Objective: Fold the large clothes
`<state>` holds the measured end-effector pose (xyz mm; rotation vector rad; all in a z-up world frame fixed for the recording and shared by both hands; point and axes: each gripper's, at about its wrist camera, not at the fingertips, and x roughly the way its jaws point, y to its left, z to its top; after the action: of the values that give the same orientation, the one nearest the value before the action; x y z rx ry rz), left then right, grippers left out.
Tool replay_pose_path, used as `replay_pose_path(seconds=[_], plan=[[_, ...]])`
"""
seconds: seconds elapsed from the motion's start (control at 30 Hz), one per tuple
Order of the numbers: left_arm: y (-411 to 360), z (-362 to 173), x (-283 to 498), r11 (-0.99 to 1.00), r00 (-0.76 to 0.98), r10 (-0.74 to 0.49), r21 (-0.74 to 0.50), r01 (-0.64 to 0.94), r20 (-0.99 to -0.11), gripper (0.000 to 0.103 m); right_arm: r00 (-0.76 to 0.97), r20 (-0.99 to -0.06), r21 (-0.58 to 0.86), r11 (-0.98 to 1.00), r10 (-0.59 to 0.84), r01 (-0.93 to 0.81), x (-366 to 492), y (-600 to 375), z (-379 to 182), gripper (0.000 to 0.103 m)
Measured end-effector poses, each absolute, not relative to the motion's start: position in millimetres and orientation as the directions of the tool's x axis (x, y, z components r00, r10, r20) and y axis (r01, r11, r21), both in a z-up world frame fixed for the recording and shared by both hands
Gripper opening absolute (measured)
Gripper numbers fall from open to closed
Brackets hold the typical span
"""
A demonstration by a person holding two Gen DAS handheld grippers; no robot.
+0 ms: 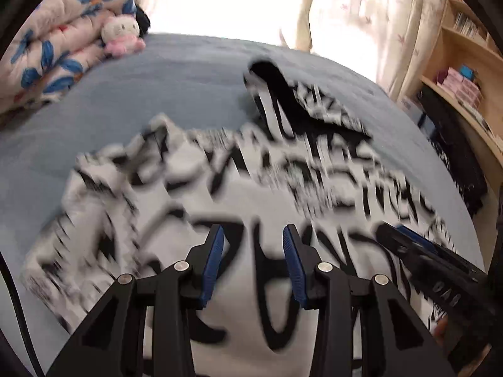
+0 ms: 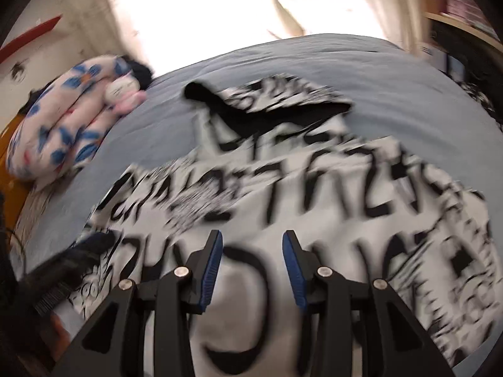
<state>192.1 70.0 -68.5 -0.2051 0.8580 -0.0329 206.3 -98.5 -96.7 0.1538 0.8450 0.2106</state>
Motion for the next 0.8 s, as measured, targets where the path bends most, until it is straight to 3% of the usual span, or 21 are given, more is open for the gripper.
replay_pose_path(seconds=[0.2,0.47,0.5,0.57,0.8], plan=[[74.1,-113.9,185.5,0.993,0.629,-0.041,-0.104,-0.063,-0.776,0.043,0.631,-0.747,0.194,0.976,0.211,-0.097,194.6,-121.0,-121.3,0.038],[162.9,-110.6,163.1,0.971,0.581,0.155,0.014,-0.240,-0.799,0.042,0.596,-0.794,0.016,0.976,-0.120,0.217,169.7,-236.0,-134.5,0.042],[173.5,-109.2,156.1,0.970,0.588,0.151,0.004,-0.244,-0.794,0.041,0.598,-0.797,0.073,0.970,-0.083,0.231,161.4,-256.3,-136.9,0.040],[183.3,-106.5,145.1,0.972,0.603,0.146,-0.001,-0.237,-0.785,0.038,0.610,-0.791,0.140,0.958,-0.043,0.249,145.4,-280.2,-135.1,0.024],[184.3,-100.0,133.9,0.964,0.597,0.195,0.042,-0.261,-0.778,0.038,0.597,-0.796,0.092,0.955,-0.100,0.282,129.6,-281.2,-132.6,0.024]])
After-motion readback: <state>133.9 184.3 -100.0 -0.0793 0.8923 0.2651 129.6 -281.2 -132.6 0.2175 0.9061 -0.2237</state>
